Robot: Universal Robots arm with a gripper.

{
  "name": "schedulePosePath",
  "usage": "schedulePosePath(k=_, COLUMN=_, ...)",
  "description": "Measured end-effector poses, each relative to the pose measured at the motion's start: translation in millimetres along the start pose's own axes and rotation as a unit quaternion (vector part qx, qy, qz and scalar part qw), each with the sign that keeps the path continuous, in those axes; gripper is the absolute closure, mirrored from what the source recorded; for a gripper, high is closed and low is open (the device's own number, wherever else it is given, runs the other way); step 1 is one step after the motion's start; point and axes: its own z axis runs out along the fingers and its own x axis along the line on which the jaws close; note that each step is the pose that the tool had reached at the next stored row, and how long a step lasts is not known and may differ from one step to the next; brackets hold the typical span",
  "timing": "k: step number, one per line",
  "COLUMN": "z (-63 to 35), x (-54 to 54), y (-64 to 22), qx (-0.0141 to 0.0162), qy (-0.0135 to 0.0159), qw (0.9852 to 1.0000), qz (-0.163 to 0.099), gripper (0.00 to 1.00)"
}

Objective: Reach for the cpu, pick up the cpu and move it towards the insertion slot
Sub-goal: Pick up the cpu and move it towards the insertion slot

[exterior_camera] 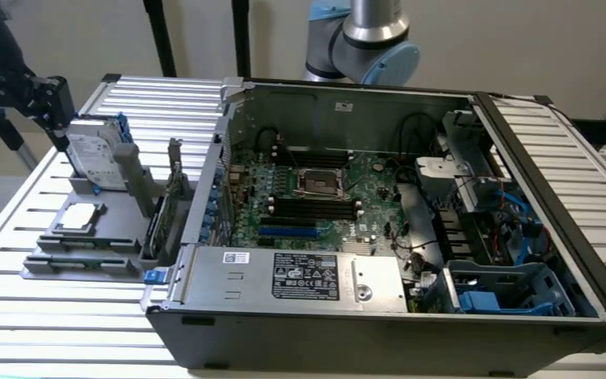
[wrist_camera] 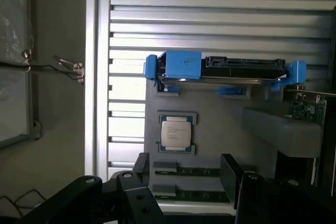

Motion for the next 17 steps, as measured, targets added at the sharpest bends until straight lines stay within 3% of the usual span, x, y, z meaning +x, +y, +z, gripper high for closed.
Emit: schedulePosePath(k=17, z=30.7, x=-2.9, y=-10.7, qx=0.0000, qy=0.0000, qw=1.0000, qz=0.000, gripper=0.35)
